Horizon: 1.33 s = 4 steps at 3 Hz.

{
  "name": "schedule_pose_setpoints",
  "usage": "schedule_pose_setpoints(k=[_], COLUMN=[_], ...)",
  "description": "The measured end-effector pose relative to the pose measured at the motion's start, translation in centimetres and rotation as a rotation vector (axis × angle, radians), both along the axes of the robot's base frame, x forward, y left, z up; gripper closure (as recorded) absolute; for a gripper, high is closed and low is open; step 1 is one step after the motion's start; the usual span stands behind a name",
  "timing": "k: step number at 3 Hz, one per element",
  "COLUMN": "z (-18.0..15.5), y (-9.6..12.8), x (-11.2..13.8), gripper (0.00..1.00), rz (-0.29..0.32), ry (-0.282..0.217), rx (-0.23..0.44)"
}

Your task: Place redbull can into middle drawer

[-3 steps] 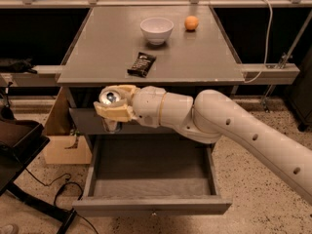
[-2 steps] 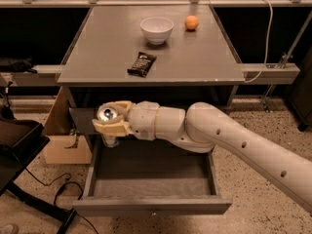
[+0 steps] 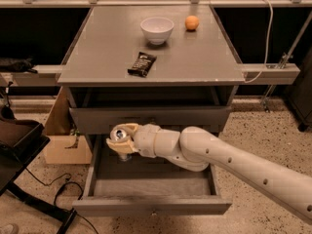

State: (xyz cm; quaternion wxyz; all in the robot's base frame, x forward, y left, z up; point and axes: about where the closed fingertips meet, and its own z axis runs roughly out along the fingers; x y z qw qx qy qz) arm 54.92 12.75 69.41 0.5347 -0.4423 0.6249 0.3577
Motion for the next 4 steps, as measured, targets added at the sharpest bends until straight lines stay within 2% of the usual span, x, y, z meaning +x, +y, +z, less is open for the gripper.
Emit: schedule_pose_setpoints(k=[1, 2, 3, 4], z=[-3.6, -3.9, -4.3, -6.8], y=[-1.2, -1.2, -0.7, 0.0], x=[1.1, 1.1, 1.2, 2.1], gripper=[1.0, 1.0, 1.0, 1.0], rz=[-0.059, -0.062, -0.045, 0.034], ry=[0.003, 0.007, 0.004, -0.052], rx=[-0.005, -0.002, -0.001, 0.021])
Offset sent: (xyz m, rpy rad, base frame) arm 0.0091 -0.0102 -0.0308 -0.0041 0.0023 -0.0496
